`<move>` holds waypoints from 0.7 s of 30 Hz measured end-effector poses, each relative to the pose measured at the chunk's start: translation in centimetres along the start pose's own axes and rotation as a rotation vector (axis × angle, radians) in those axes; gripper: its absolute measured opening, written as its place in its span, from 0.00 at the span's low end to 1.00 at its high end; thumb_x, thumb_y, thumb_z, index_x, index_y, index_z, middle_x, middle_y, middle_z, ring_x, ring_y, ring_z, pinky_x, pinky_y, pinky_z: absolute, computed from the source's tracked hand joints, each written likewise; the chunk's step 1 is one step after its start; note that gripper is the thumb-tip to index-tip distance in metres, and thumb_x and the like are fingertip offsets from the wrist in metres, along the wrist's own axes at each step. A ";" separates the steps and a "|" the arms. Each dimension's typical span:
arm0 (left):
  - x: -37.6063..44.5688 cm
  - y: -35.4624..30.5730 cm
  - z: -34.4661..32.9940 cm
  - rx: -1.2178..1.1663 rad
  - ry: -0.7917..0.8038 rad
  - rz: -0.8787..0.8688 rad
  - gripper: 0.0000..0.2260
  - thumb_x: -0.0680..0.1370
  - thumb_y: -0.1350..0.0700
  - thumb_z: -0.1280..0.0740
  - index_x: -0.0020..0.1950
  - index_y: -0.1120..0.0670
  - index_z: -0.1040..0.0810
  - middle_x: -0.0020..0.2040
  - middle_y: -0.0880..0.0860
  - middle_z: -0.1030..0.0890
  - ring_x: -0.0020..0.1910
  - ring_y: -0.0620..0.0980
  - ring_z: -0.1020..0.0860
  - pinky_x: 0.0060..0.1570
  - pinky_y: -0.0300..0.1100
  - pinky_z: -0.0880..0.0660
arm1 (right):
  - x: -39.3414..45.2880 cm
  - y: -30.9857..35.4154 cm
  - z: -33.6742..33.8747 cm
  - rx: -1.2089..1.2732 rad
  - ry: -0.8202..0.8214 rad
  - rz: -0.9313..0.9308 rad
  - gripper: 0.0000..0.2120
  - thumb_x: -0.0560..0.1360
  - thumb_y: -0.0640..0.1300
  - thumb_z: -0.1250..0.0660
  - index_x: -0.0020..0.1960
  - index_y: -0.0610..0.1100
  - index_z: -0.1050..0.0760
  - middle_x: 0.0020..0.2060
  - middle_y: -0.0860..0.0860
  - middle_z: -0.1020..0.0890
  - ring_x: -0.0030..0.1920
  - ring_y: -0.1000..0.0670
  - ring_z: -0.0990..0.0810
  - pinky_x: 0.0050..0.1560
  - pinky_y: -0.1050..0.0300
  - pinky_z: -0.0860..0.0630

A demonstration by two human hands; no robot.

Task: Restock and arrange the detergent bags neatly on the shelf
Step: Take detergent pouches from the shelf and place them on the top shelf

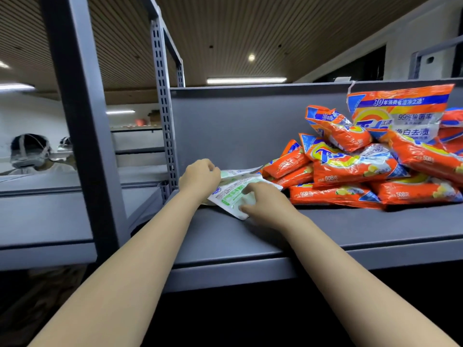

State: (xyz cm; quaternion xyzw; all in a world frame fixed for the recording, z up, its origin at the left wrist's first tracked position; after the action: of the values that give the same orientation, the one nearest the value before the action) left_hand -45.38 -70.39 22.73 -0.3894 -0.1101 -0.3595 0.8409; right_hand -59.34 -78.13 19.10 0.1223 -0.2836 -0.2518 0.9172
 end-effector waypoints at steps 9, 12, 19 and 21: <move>-9.1 -0.1 3.8 0.035 -0.102 -0.084 0.12 0.77 0.52 0.42 0.56 0.50 0.23 0.55 0.50 0.20 0.55 0.54 0.24 0.56 0.49 0.27 | -3.6 1.9 0.9 0.076 -0.136 0.096 0.20 0.74 0.49 0.33 0.65 0.44 0.26 0.63 0.50 0.23 0.64 0.49 0.28 0.62 0.54 0.31; -12.8 0.2 5.2 0.047 -0.123 -0.171 0.12 0.78 0.51 0.41 0.57 0.51 0.23 0.55 0.50 0.20 0.55 0.54 0.24 0.56 0.49 0.29 | -6.0 3.2 0.7 0.066 -0.148 0.102 0.20 0.74 0.51 0.33 0.64 0.46 0.26 0.63 0.50 0.23 0.65 0.50 0.28 0.64 0.52 0.31; -19.8 5.0 9.2 0.133 -0.129 -0.327 0.15 0.78 0.48 0.43 0.59 0.53 0.23 0.55 0.50 0.20 0.56 0.53 0.25 0.57 0.49 0.31 | -12.9 8.8 -0.4 -0.011 -0.152 0.064 0.21 0.74 0.53 0.34 0.65 0.49 0.28 0.63 0.51 0.24 0.65 0.49 0.29 0.63 0.49 0.32; -21.7 7.1 10.8 0.179 -0.119 -0.356 0.18 0.76 0.47 0.45 0.59 0.52 0.23 0.52 0.50 0.20 0.53 0.54 0.23 0.54 0.48 0.29 | -15.1 11.0 -1.1 -0.007 -0.131 0.060 0.20 0.74 0.54 0.34 0.65 0.50 0.28 0.63 0.52 0.24 0.65 0.49 0.29 0.64 0.49 0.32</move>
State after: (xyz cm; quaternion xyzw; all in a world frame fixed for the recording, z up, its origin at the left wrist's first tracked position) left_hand -55.03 -48.09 15.76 -0.3082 -0.2582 -0.4677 0.7871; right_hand -65.12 -60.78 15.33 0.0939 -0.3457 -0.2326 0.9042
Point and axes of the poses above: each hand's wrist, its own x-axis towards the middle knuckle, its own z-axis out of the back of the hand, y = z × x, the point moved 2 cm from there along x, towards the middle knuckle
